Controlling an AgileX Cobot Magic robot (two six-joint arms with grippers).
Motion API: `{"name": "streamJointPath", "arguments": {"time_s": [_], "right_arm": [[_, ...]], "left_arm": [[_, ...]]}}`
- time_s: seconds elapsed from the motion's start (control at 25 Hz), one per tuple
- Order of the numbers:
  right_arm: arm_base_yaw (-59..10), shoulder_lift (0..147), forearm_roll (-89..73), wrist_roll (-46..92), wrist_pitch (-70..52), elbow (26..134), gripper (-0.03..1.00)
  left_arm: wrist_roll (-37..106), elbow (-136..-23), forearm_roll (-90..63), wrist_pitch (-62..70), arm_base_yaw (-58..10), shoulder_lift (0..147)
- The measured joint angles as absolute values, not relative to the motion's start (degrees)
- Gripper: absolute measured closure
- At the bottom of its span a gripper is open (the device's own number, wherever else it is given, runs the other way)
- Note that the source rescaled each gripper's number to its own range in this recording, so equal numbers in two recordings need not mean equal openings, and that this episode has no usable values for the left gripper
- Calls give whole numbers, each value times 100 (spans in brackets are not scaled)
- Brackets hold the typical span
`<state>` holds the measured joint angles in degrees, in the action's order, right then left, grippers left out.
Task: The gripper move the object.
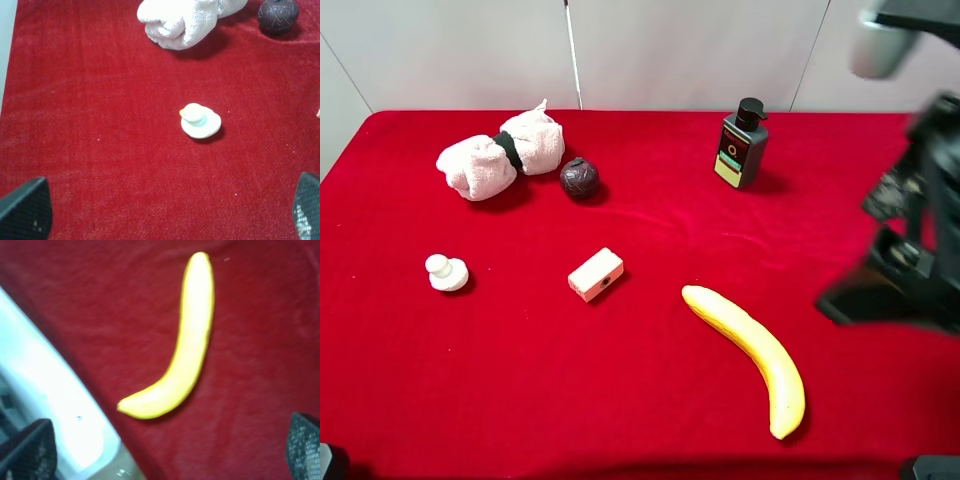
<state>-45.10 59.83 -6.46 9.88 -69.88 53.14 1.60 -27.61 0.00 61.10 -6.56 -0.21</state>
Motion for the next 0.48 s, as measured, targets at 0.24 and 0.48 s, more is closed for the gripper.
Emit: {"name": "streamJointPath", "arguments": {"time_s": [0.24,0.48], "right_arm": [[-4510,4906,-766,889,-6993,4563,-3],[-4510,3930,-760,859,-6999,3934,-3]], "left_arm": [[160,-2761,0,6110,-656,-21],[160,-2761,0,6110,-656,-21]]}}
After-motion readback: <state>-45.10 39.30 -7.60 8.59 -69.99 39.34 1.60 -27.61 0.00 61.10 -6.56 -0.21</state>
